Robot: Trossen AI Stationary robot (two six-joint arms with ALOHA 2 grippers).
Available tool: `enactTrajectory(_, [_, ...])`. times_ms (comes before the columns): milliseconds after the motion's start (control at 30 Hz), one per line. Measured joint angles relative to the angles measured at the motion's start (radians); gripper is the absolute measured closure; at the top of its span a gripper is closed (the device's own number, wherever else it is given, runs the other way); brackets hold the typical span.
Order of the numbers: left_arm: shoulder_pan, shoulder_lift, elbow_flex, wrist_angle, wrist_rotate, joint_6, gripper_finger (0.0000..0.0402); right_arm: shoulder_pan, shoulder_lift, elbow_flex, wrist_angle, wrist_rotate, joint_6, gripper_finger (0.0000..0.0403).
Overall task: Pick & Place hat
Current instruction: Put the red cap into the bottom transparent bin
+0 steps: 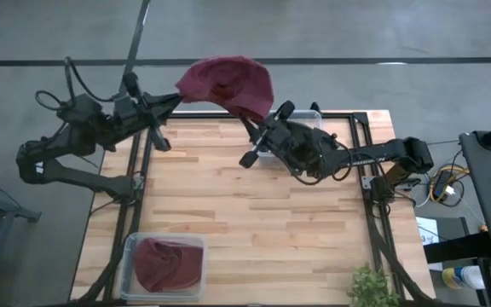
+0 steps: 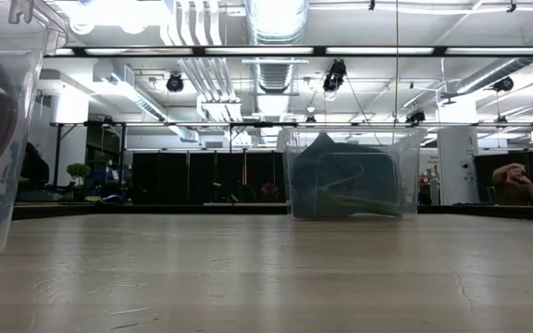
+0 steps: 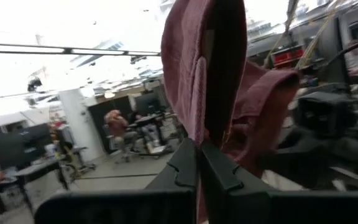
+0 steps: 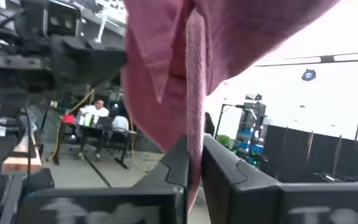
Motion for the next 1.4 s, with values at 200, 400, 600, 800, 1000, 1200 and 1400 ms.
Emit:
enactTrajectory(200, [0.000,0.000,0.000,-0.068,-0.001,-0.041,0.0375,0.002,-0.018,0.012,-0.084,0.031,-0.005,0.0391])
enactTrajectory(400, [0.000,0.000,0.015,-0.212,-0.011,-0.062,0.0334,0.000,-0.078,0.012,-0.246,0.058,0.010,0.0392])
enactTrajectory(600, [0.000,-0.022,0.029,-0.415,-0.021,-0.100,0.0291,-0.007,-0.137,0.011,-0.431,0.114,0.050,0.0393])
enactTrajectory(800, [0.001,-0.044,0.029,-0.552,-0.029,-0.200,0.0285,-0.014,-0.208,0.011,-0.601,0.159,0.095,0.0394])
enactTrajectory(1000, [0.001,-0.052,0.029,-0.582,-0.027,-0.277,0.0284,-0.032,-0.279,0.011,-0.929,0.118,0.307,0.0394])
enactTrajectory(1200, [0.000,-0.065,0.029,-0.582,-0.024,-0.351,0.0284,-0.061,-0.265,0.011,-1.081,-0.170,0.499,0.0392])
enactTrajectory(1400, [0.001,-0.082,0.056,-0.610,-0.018,-0.409,0.0284,-0.064,-0.197,0.011,-1.138,-0.385,0.576,0.0392])
